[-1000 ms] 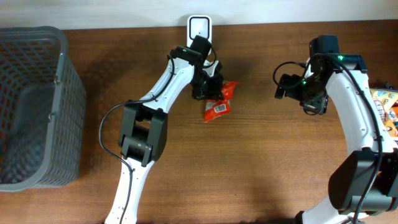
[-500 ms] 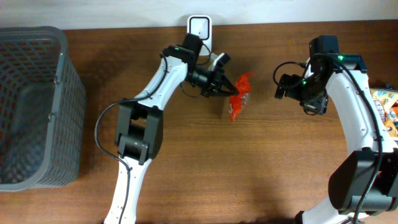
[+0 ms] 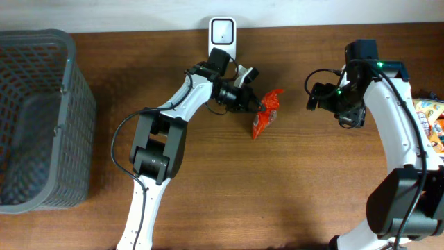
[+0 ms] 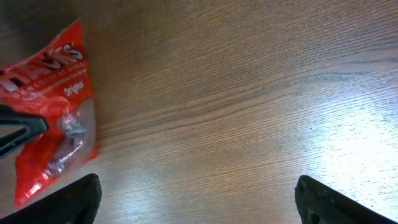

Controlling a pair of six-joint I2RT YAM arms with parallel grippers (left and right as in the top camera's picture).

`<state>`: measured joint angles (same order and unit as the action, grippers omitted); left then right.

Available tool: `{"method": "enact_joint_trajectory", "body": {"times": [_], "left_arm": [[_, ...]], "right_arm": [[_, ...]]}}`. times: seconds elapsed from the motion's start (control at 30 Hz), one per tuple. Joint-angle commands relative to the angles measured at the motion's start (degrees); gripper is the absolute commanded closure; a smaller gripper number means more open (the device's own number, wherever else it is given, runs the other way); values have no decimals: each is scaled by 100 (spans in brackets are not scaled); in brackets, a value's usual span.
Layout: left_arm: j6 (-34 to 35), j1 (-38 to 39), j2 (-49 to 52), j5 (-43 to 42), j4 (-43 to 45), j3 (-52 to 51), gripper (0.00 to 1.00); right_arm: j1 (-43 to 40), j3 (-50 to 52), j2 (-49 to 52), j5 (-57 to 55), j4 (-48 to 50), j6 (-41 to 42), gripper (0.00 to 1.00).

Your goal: Scan the item barcode

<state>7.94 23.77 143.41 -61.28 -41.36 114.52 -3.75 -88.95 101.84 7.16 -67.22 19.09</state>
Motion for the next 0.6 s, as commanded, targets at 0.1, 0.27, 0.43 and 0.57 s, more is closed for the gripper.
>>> {"method": "enact_joint_trajectory", "body": {"times": [0.1,0.27,0.43,0.57], "left_arm": [[181,-170,-7,2686,-514,-24,77],[181,-527,-120,2680,-1401,785,1],[-262,-820,-538,2726,-2857,2433,0],[-289,-813,-651,3482,-3526,2920,50]], "right_arm": [[35,35,-22,31,2,-22,2],[37,35,-22,31,2,-22,2],[37,35,-22,31,2,-22,2],[37,35,-22,31,2,-22,2]]}}
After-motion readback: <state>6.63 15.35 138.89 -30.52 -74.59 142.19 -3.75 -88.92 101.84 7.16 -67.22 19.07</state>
